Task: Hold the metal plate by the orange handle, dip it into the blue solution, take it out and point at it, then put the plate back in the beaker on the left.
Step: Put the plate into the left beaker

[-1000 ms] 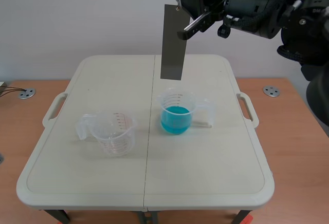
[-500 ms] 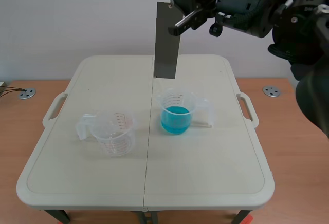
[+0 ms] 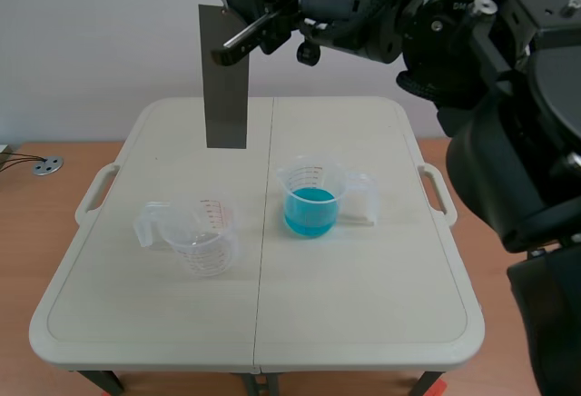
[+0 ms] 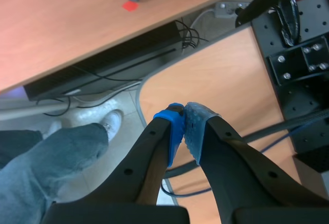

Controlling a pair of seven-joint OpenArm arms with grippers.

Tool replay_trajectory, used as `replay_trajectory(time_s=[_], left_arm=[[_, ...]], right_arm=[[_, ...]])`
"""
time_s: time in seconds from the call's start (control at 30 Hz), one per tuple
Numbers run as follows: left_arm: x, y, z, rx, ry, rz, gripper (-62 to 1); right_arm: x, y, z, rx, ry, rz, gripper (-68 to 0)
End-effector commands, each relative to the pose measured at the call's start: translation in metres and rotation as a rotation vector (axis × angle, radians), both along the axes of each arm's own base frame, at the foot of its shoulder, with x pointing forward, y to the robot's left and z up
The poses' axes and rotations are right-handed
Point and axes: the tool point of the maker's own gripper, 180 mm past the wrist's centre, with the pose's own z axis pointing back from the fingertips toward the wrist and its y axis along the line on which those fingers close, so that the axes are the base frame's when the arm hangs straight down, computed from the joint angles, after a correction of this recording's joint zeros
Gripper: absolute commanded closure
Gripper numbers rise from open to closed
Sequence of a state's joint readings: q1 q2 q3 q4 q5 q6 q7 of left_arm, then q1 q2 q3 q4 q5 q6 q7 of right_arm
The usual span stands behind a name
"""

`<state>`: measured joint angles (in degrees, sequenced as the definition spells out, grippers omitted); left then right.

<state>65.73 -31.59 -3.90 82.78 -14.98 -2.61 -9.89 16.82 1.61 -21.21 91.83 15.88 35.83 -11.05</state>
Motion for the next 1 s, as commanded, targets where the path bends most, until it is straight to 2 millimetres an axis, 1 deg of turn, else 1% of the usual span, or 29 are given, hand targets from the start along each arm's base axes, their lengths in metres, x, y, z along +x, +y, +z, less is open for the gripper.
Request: replay_trajectory(time_s=[0.0, 0.23, 0.47, 0.53, 0.67, 0.97], left_arm=[[0.001, -0.004, 0.002, -0.015, -0.008, -0.008, -1.6], [-0.002, -0.012, 0.001, -0.037, 0.001, -0.016, -1.6], [-0.008, -0.031, -0.001, -0.115, 0.031, -0.049, -1.5], [-0.009, -0.035, -0.002, -0.129, 0.035, -0.055, -1.5], [-0.01, -0.037, -0.004, -0.13, 0.051, -0.059, -1.5], [-0.011, -0.037, -0.004, -0.127, 0.056, -0.059, -1.5]], right_arm=[[-0.003, 0.008, 0.02, 0.036, -0.039, 0.022, -1.3], [-0.017, 0.038, 0.019, 0.039, -0.007, 0.085, -1.3], [-0.027, 0.055, 0.018, 0.028, 0.006, 0.127, -1.3], [-0.03, 0.058, 0.016, 0.024, 0.009, 0.136, -1.3], [-0.032, 0.059, 0.013, 0.021, 0.021, 0.139, -1.4], [-0.037, 0.058, -0.006, 0.012, 0.076, 0.132, -1.3]])
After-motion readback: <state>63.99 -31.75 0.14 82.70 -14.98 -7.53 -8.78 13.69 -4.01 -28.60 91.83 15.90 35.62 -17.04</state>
